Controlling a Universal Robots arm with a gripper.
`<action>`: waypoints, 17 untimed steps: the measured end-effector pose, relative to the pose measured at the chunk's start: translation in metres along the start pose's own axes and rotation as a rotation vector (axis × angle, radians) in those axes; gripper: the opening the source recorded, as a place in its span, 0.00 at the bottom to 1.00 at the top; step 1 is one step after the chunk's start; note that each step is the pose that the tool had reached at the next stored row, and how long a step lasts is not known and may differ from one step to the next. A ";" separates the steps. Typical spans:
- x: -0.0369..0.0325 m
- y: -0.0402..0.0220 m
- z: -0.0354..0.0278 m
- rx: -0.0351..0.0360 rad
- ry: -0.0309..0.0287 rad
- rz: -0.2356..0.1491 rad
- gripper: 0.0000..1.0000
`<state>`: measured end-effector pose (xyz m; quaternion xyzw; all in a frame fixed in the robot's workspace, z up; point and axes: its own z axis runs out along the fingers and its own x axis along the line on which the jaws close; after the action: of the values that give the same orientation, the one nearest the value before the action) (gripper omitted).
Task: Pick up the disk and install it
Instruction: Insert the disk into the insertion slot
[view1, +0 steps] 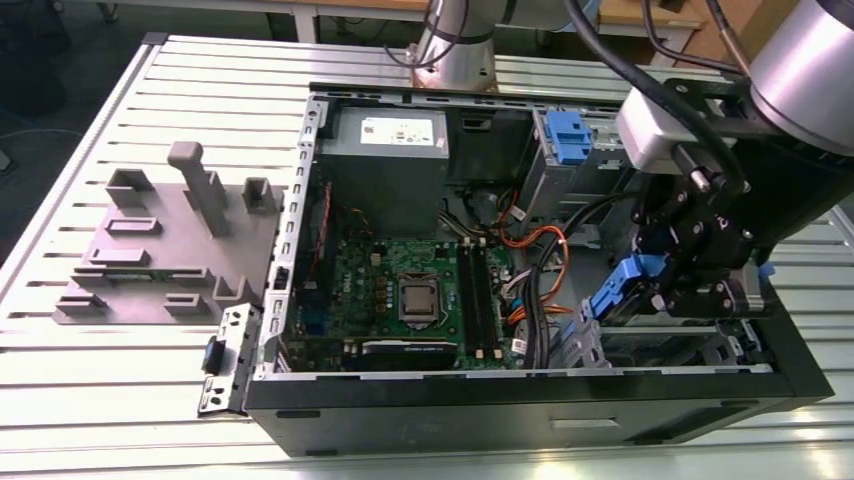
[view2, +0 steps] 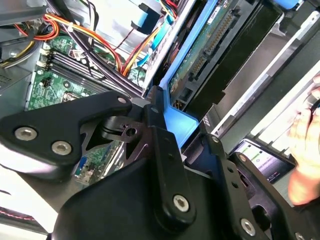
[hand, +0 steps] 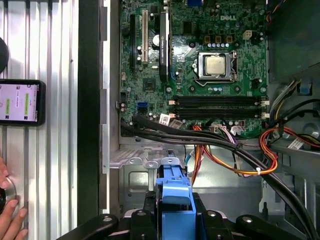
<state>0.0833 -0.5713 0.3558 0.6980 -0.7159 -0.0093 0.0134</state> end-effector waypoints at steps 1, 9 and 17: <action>0.0000 0.0000 0.0004 0.0000 0.0001 0.000 0.37; 0.0000 0.0000 0.0003 0.0000 0.0004 0.000 0.38; 0.0000 -0.0001 0.0034 0.0006 0.0001 0.000 0.44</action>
<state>0.0833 -0.5713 0.3524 0.6980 -0.7159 -0.0090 0.0133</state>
